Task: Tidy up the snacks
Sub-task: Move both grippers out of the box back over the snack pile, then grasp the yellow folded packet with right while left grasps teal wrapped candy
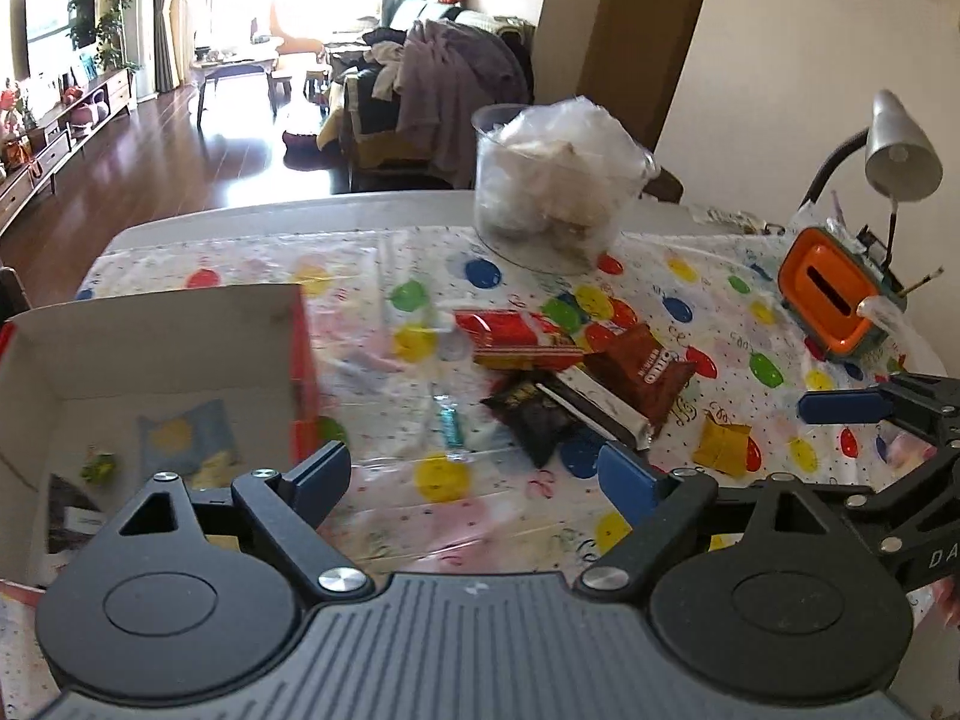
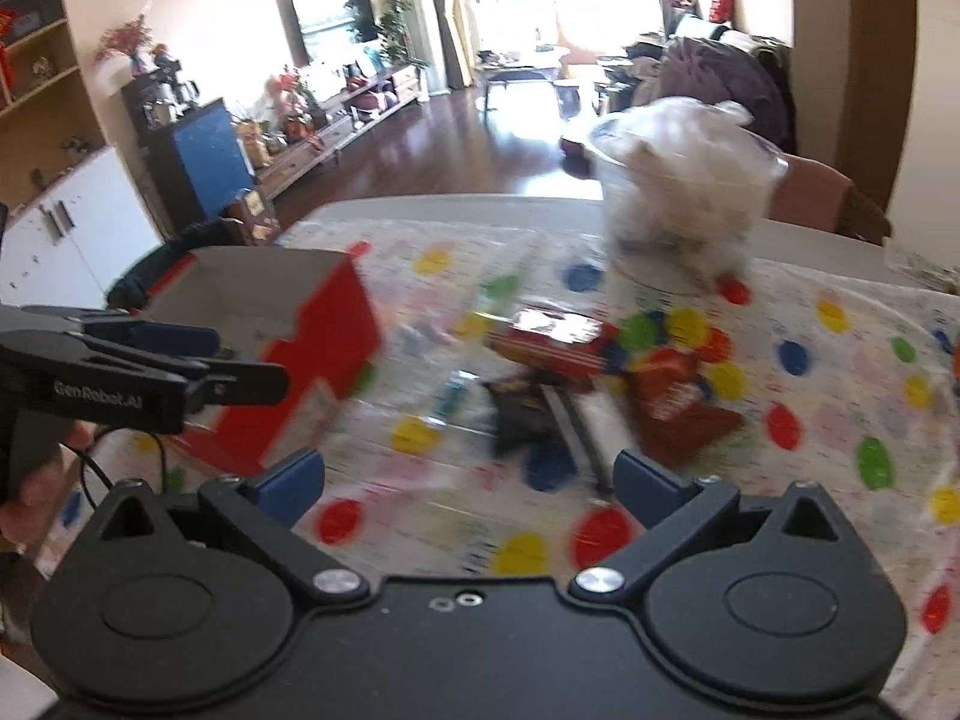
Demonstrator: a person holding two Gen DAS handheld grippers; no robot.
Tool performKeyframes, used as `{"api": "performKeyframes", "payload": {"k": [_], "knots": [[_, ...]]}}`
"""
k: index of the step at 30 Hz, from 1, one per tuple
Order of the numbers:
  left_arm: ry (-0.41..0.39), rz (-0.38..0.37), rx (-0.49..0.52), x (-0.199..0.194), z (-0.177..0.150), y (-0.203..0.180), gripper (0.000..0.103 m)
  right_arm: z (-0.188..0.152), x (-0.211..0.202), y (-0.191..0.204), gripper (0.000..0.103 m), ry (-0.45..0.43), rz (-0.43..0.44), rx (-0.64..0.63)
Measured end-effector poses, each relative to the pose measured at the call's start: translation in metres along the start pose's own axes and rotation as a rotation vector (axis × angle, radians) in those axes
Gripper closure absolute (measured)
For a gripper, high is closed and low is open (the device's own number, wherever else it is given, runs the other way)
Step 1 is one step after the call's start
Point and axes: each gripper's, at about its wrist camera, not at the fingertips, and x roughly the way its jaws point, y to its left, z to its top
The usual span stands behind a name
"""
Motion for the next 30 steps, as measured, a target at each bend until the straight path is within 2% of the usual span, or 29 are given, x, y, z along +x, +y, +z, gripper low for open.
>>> {"api": "performKeyframes", "payload": {"k": [9, 19, 28, 30], "knots": [[0.074, 0.035, 0.002, 0.058, 0.002, -0.031, 0.013, -0.017, 0.008, -0.074, 0.000, 0.052, -0.046, 0.021], [0.154, 0.097, 0.017, 0.112, 0.007, -0.040, 0.013, -0.036, 0.051, -0.124, 0.000, 0.153, -0.095, 0.032], [0.228, 0.135, -0.021, 0.156, 0.021, -0.028, 0.013, -0.043, 0.078, -0.146, 0.007, 0.222, -0.129, 0.278], [0.247, 0.150, -0.024, 0.166, 0.024, -0.025, 0.017, -0.045, 0.083, -0.149, 0.010, 0.231, -0.139, 0.343]]}}
